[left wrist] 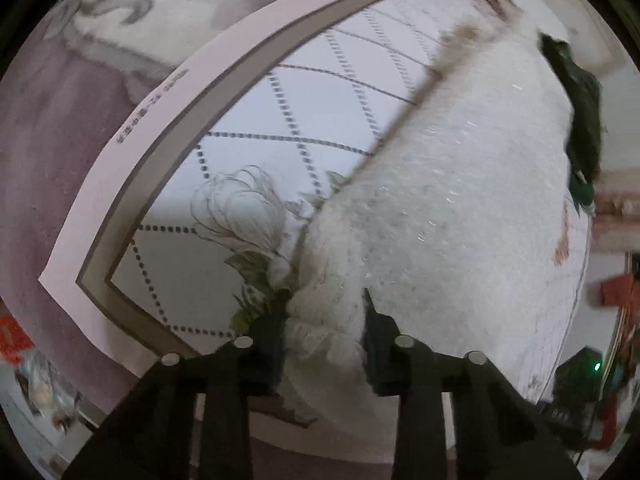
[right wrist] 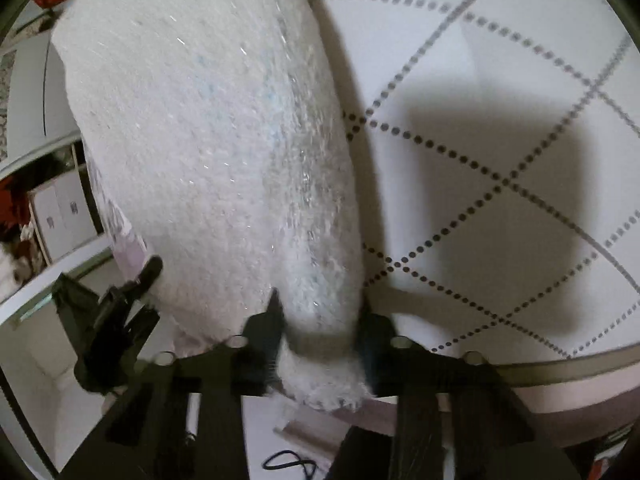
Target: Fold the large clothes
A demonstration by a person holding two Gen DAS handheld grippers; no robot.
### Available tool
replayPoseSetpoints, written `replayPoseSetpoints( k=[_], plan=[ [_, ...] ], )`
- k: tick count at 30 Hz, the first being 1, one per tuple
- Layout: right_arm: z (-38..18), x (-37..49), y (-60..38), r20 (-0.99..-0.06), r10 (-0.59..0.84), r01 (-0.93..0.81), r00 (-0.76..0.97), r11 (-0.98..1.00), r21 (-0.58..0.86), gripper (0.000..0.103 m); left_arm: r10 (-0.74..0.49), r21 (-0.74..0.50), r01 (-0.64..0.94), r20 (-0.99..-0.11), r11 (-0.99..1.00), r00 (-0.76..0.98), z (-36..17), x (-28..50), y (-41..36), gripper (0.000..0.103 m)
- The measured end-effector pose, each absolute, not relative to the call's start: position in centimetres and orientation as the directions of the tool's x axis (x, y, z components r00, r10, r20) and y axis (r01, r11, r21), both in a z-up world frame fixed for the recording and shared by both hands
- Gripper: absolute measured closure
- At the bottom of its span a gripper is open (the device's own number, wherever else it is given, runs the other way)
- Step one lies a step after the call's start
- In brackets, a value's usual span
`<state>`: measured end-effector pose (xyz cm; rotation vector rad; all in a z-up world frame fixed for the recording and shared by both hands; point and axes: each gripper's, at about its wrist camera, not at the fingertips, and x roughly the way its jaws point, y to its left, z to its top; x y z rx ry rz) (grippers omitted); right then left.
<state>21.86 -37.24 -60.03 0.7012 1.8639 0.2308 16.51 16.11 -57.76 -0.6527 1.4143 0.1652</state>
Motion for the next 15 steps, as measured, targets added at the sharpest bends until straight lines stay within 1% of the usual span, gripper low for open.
replayPoseSetpoints(
  k=[4,6,7,8,9,10,11,12,13,14,15],
  plan=[
    [-57.2,21.8,-37.2,-0.851,0.499,0.350,-0.165,0.836,0.423,0.081,-0.331,-0.364,-0.440,-0.931,0.821,0.153,-57.5,14.3,14.6,0.075],
    [-57.6,22.0,-38.7,-0.859,0.478,0.360,-0.184,0.846,0.393,0.079,-0.353,-0.375,-0.432,-0.926,0.820,0.134,-58.0,13.7,14.1,0.074],
    [-58.2,22.0,-38.4,-0.853,0.481,0.366,-0.203,0.845,0.390,0.077,-0.360,-0.380,-0.433,-0.924,0.817,0.133,-58.0,13.9,14.3,0.072],
    [-59.2,22.2,-38.7,-0.834,0.502,0.383,-0.230,0.834,0.396,0.068,-0.375,-0.393,-0.438,-0.918,0.808,0.131,-58.0,14.0,14.7,0.067],
    [-59.6,22.4,-39.5,-0.820,0.520,0.395,-0.240,0.823,0.407,0.059,-0.399,-0.416,-0.448,-0.907,0.792,0.137,-57.9,14.1,15.2,0.066],
    [-59.9,22.6,-40.1,-0.801,0.547,0.404,-0.244,0.808,0.429,0.053,-0.418,-0.437,-0.456,-0.896,0.776,0.147,-57.6,14.2,15.9,0.063],
    [-60.4,23.0,-41.0,-0.793,0.561,0.409,-0.238,0.799,0.442,0.042,-0.428,-0.450,-0.461,-0.890,0.765,0.158,-57.5,14.4,16.5,0.060],
    [-60.5,23.2,-41.4,-0.782,0.582,0.415,-0.225,0.783,0.464,0.035,-0.439,-0.465,-0.461,-0.882,0.756,0.170,-57.3,14.3,16.7,0.059],
    [-60.7,23.3,-41.9,-0.764,0.611,0.426,-0.208,0.760,0.491,0.033,-0.452,-0.480,-0.459,-0.874,0.748,0.177,-57.4,14.6,17.2,0.054],
    [-61.1,23.4,-42.4,-0.738,0.648,0.445,-0.190,0.727,0.523,0.029,-0.467,-0.490,-0.462,-0.867,0.740,0.172,-58.0,15.1,17.6,0.047],
    [-61.7,23.5,-42.8,-0.706,0.686,0.465,-0.177,0.690,0.554,0.026,-0.483,-0.500,-0.464,-0.860,0.731,0.165,-58.8,15.7,17.9,0.044]
  ],
)
